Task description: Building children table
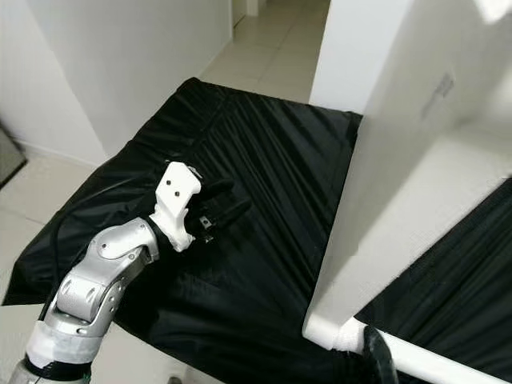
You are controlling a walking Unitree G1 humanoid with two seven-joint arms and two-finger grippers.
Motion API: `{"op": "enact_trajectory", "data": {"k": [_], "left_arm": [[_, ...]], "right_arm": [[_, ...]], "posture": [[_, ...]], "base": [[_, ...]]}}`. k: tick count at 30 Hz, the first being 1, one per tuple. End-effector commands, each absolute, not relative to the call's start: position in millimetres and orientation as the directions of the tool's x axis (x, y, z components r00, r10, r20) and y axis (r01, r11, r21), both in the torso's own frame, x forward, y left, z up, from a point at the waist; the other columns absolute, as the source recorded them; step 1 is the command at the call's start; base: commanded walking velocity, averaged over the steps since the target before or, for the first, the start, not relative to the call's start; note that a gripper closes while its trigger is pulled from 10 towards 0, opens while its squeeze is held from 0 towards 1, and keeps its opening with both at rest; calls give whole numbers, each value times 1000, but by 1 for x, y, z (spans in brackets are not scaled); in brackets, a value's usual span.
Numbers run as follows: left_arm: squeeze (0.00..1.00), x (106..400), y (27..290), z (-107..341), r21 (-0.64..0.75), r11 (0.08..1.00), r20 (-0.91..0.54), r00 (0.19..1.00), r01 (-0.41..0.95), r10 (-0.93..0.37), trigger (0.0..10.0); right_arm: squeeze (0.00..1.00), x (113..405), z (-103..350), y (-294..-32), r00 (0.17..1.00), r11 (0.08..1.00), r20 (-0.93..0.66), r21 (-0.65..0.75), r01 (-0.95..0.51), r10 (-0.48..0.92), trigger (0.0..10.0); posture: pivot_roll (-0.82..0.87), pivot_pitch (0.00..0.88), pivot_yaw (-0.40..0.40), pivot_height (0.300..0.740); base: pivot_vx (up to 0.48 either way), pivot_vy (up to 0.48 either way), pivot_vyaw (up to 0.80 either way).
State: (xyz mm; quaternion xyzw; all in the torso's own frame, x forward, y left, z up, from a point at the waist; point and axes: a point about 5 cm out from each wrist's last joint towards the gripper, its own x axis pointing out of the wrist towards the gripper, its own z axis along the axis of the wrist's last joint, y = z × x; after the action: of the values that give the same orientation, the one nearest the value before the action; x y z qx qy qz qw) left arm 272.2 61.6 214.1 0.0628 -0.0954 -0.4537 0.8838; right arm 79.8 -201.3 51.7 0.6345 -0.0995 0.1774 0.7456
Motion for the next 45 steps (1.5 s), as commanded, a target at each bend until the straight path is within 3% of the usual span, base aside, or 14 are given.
{"op": "enact_trajectory", "data": {"k": [1,8,13,22,27,31,34,41,45], "left_arm": [[0,271,57,215,198,552,112,541,810,-833,10000],[0,272,51,225,196,516,138,498,834,-856,10000],[0,258,42,235,191,372,157,345,909,-925,10000],[0,261,32,280,179,393,302,330,902,-895,10000],[0,265,29,338,162,423,466,309,892,-829,10000],[0,263,28,346,161,426,503,298,890,-811,10000],[0,263,26,349,181,443,513,300,878,-804,10000],[0,266,26,349,163,464,517,325,871,-792,10000],[0,274,24,339,122,460,471,357,879,-807,10000]], "right_arm": [[0,46,21,-188,986,89,148,984,-154,76,10000],[0,42,19,-192,992,163,125,978,-129,34,10000],[0,58,28,-190,988,202,146,968,-152,42,10000],[0,80,33,-183,984,167,178,970,-175,-2,10000],[0,93,36,-175,985,170,173,970,-173,17,10000],[0,92,34,-175,990,164,144,976,-143,5,10000],[0,78,41,-167,983,185,163,967,-176,84,10000],[0,61,49,-167,992,173,127,977,-128,20,10000],[0,78,98,-177,936,289,344,890,-352,81,10000]], "posture": [[-59,117,65,740],[-81,121,73,740],[-83,123,72,740],[-65,125,75,740],[-61,130,72,740],[-60,129,65,740],[-52,132,50,740],[-63,136,45,740],[-106,134,100,740]], "base": [[0,0,0],[0,0,0],[0,0,0],[0,0,0],[0,0,0],[0,0,0],[0,0,0],[0,0,0],[0,0,0]]}}
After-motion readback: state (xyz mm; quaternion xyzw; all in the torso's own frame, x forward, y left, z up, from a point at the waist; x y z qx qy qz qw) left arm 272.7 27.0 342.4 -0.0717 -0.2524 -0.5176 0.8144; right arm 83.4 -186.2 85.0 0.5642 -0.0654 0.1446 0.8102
